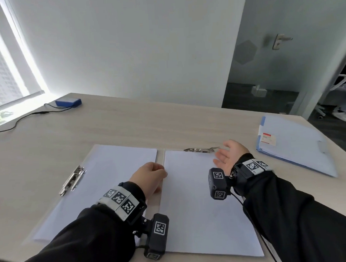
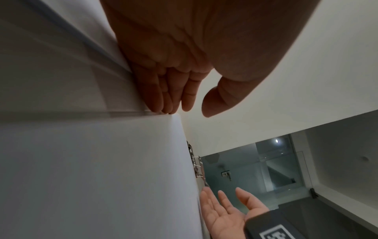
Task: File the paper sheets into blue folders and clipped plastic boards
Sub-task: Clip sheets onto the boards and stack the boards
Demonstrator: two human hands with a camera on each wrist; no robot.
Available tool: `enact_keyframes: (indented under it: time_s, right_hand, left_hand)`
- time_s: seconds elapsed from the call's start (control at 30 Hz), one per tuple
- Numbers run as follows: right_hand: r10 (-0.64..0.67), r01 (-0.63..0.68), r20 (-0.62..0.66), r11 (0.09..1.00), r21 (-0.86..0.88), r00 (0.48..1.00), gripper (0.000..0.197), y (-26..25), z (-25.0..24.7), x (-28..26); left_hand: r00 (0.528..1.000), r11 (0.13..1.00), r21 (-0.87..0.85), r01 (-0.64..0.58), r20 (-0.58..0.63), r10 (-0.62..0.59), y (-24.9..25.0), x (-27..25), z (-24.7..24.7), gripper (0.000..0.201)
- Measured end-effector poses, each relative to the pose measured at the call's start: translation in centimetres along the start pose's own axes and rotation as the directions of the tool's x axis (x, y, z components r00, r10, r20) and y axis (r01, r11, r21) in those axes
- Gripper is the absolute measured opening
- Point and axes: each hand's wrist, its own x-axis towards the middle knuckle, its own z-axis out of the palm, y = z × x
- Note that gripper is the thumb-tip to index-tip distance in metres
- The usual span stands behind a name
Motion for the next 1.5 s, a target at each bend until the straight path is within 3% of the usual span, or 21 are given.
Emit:
enact_keyframes:
  time_s: [0.13,0.2,0.27,0.37,0.43,0.5,0.63,0.77,0.87,0.93,1.0,1.1,1.2,1.27,1.37,1.5]
  right_hand:
    - [-0.169,0.163,-0.014,0.963,-0.213,0.985,0.036,-0.7,1.7,1.1]
    - [-0.252,0.253,0.062,0.859,-0.445,0.966,0.047,-0.9,2.9,1.3]
    - [-0.256,0.318,0.196,0.634,-0.705,0.947,0.049,-0.8,4.3,1.1]
    - [-0.141,0.384,0.363,0.179,-0.906,0.921,0.054,-0.3,6.2,1.0]
    - [-0.094,0.389,0.397,-0.091,-0.917,0.913,0.059,-0.1,7.2,1.0]
    - [-0.029,0.376,0.397,-0.267,-0.887,0.917,0.06,0.0,7.9,0.8]
    - [0.066,0.343,0.354,-0.457,-0.82,0.933,0.065,0.3,8.2,0.5]
    - [0.112,0.333,0.326,-0.541,-0.772,0.939,0.069,0.7,8.5,0.9]
    - [0.116,0.372,0.366,-0.508,-0.777,0.923,0.067,0.8,8.3,0.9]
    - [0.097,0.407,0.408,-0.439,-0.801,0.908,0.06,0.7,7.8,0.5]
    - [0.053,0.455,0.457,-0.258,-0.852,0.888,0.056,0.6,6.8,0.1]
    - [-0.1,0.446,0.436,0.131,-0.885,0.894,0.057,0.2,3.9,-0.3]
    - [-0.266,0.362,0.263,0.457,-0.813,0.927,0.044,0.0,-0.3,-0.6]
    - [-0.288,0.289,0.125,0.645,-0.708,0.949,0.034,-0.1,-3.3,-1.2]
    - [-0.171,0.153,0.016,0.83,-0.536,0.985,0.017,-0.5,-7.3,-3.3]
    - [-0.115,0.105,0.001,0.905,-0.413,0.993,0.015,-0.3,-11.0,-5.7]
  left_hand:
    - [1.0,0.999,-0.037,-0.001,0.015,0.001,-0.4,0.2,-0.3,0.022]
    - [1.0,0.998,-0.064,-0.001,0.017,0.002,-0.6,0.3,-0.4,0.027]
    - [1.0,0.996,-0.088,0.003,0.027,-0.001,-0.8,0.5,-0.5,0.033]
    - [0.999,0.994,-0.111,0.0,0.049,0.005,-1.1,0.8,-0.6,0.035]
    - [0.998,0.993,-0.12,-0.005,0.062,0.013,-1.3,1.1,-0.6,0.035]
    - [0.998,0.993,-0.12,-0.018,0.062,0.025,-1.4,1.2,-0.6,0.036]
    - [0.997,0.993,-0.115,-0.031,0.06,0.039,-1.5,1.2,-0.6,0.036]
    - [0.998,0.993,-0.112,-0.032,0.054,0.038,-1.6,1.3,-0.4,0.033]
    - [0.998,0.996,-0.077,-0.048,0.037,0.051,-1.6,1.2,-0.3,0.023]
    - [0.998,0.996,-0.069,-0.049,0.03,0.051,-1.5,1.1,-0.3,0.021]
    - [0.999,0.997,-0.058,-0.045,0.025,0.047,-1.4,1.0,-0.3,0.022]
    - [0.999,0.998,-0.044,-0.045,0.018,0.046,-1.2,0.8,-0.2,0.022]
    - [0.999,0.999,-0.035,-0.041,0.013,0.042,-0.9,0.6,-0.1,0.022]
    - [0.999,0.999,-0.032,-0.033,0.009,0.034,-0.8,0.5,0.0,0.023]
    - [0.999,0.999,-0.025,-0.035,-0.005,0.035,-0.7,0.2,0.1,0.027]
    - [0.998,0.999,0.019,-0.046,-0.034,0.046,-0.6,0.1,0.5,0.024]
